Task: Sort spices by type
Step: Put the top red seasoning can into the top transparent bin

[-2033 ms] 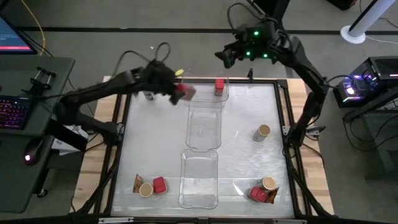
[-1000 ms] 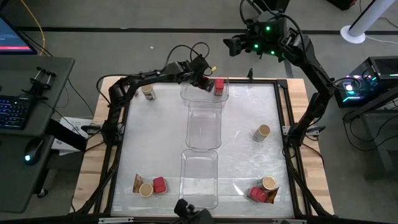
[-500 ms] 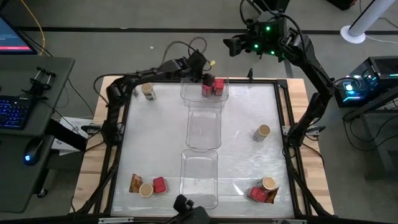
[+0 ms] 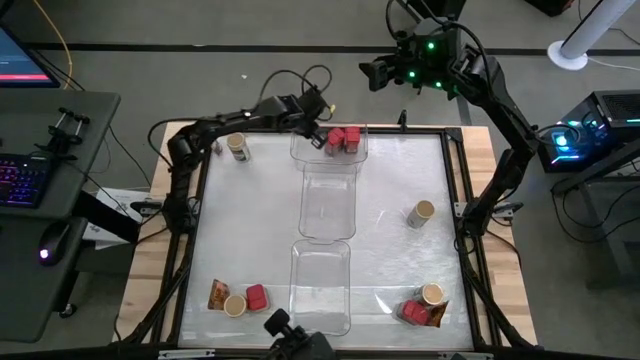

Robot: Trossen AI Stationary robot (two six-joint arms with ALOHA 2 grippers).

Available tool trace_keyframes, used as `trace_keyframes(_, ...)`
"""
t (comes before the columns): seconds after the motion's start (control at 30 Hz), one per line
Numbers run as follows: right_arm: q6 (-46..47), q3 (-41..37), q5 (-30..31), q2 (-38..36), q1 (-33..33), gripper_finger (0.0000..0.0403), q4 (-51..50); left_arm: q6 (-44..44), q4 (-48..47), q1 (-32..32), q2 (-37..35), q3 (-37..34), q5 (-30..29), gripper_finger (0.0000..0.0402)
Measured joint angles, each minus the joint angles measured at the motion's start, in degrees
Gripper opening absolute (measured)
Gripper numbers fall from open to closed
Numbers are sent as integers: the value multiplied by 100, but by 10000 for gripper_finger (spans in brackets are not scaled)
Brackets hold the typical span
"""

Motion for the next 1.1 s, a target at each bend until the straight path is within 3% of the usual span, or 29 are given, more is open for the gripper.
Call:
trace_keyframes(0.3, 131, 0, 10, 0, 51, 307, -17, -529, 512, -19, 158, 17, -78, 0)
trace_keyframes(0.77, 244, 0, 10, -1, 76, 307, 44, -396, 617, -94, 510, 7, -167, 0)
trace_keyframes(1.1, 257, 0, 0, -2, 76, 307, 83, 218, 658, -214, 510, 6, 233, 0)
